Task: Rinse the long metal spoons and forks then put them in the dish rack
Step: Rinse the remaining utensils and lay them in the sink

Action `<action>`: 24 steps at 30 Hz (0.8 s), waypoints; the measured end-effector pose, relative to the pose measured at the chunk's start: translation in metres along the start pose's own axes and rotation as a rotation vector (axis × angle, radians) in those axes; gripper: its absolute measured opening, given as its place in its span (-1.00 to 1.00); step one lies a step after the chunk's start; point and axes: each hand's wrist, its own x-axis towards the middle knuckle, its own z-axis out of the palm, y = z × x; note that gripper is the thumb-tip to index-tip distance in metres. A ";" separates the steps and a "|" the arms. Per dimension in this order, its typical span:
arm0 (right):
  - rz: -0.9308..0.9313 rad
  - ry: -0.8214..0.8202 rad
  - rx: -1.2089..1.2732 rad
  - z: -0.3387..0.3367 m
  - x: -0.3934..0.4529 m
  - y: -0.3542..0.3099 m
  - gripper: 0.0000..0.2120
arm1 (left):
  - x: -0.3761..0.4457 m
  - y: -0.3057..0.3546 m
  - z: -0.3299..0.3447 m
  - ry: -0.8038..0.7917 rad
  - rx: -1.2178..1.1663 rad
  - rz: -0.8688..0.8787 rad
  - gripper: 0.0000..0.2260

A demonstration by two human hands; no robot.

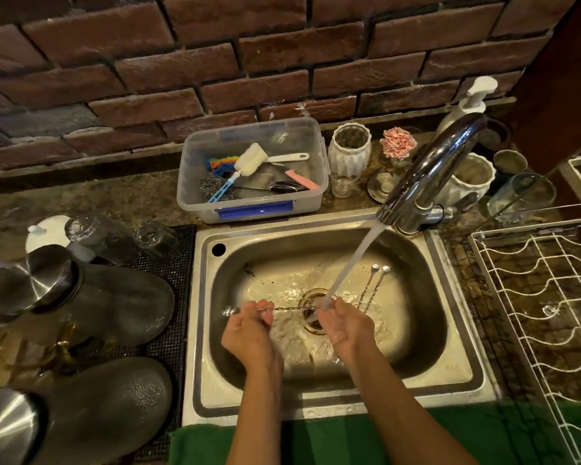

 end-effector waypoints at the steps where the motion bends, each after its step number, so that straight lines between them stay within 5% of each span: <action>1: 0.015 0.004 -0.026 -0.003 0.003 0.000 -0.73 | -0.004 -0.007 0.005 -0.042 0.081 0.025 -0.82; 4: 0.052 -0.054 -0.127 -0.016 0.004 -0.001 -0.78 | -0.023 -0.035 0.022 -0.214 0.345 0.048 -0.83; 7: -0.047 0.107 -0.362 -0.032 0.012 -0.008 -0.96 | -0.037 -0.056 0.037 -0.339 0.509 0.097 -0.82; 10: -0.284 0.299 -0.997 -0.047 0.012 -0.015 -0.94 | -0.035 -0.066 0.045 -0.427 0.750 0.209 -0.85; 12: -0.417 0.200 -1.311 -0.049 0.006 -0.012 -0.94 | -0.033 -0.068 0.045 -0.458 0.909 0.289 -0.86; 16: -0.450 -0.049 -1.385 -0.048 0.000 -0.001 -0.83 | -0.028 -0.068 0.042 -0.433 1.039 0.342 -0.87; 24: -0.493 0.017 -1.622 -0.046 0.012 0.001 -0.84 | -0.023 -0.071 0.054 -0.474 1.065 0.307 -0.91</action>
